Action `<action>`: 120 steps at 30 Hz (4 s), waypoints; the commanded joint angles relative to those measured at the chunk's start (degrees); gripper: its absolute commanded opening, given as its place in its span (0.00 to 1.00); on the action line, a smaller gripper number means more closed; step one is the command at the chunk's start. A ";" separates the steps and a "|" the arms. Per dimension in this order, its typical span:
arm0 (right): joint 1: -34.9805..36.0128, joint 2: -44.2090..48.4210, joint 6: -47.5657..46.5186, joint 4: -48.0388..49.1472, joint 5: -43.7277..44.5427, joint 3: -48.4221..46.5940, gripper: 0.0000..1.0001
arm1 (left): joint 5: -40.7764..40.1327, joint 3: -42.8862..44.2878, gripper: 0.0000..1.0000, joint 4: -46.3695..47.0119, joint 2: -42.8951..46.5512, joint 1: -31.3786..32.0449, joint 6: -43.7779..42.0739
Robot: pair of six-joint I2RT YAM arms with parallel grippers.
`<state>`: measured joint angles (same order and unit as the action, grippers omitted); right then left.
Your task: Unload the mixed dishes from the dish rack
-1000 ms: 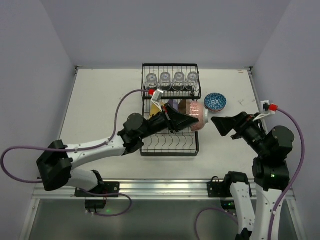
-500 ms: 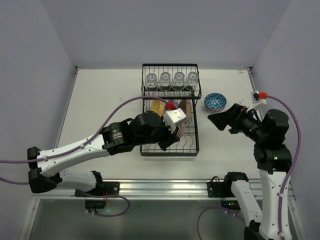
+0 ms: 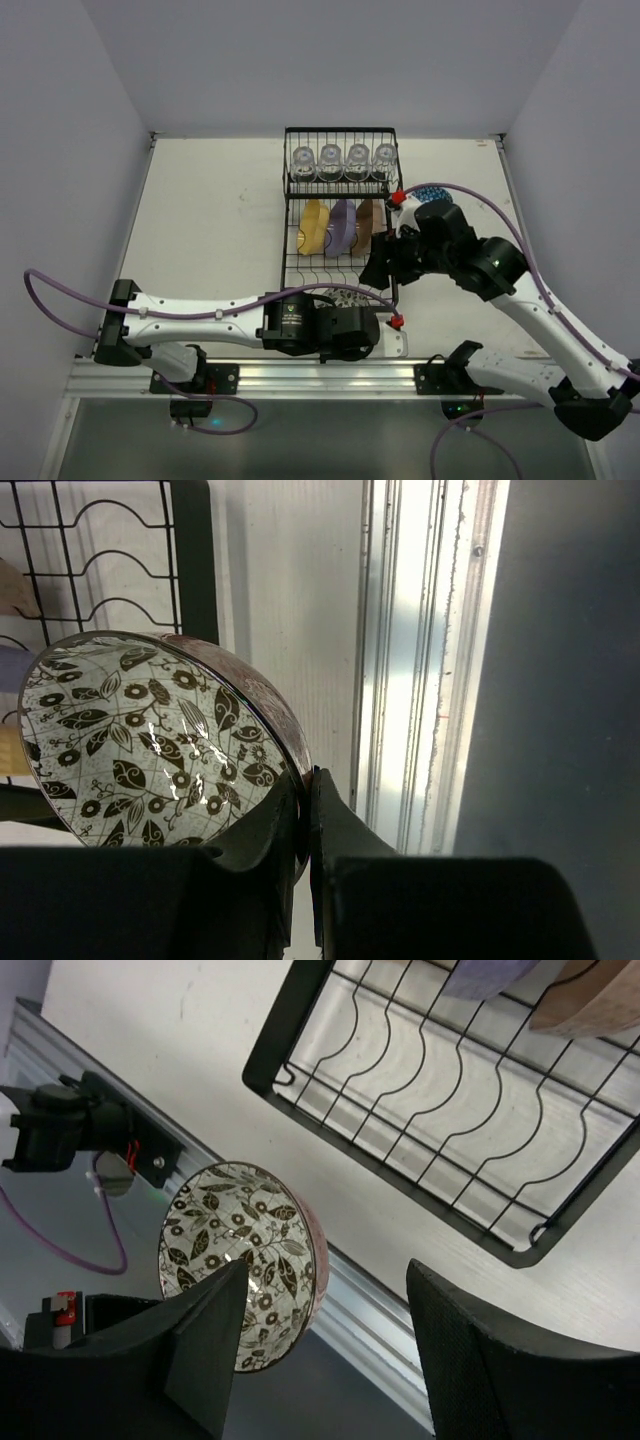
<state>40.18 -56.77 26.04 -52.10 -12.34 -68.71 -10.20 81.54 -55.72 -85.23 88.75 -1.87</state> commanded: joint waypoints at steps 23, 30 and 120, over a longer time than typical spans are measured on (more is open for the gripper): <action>14.58 -5.56 0.58 -5.83 17.79 -0.30 0.00 | -13.78 -2.43 0.75 3.59 4.71 0.55 -2.70; -9.56 6.30 1.64 -3.90 14.19 9.28 0.00 | -19.52 -9.29 1.00 18.88 14.38 -14.51 -4.11; -45.98 -30.25 3.93 20.98 13.92 -8.47 0.99 | -13.90 -28.19 1.00 26.98 34.70 -43.56 18.03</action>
<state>-5.43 -93.49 29.67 -30.59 -0.08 -77.32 -29.78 50.30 -30.94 -49.56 47.35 12.40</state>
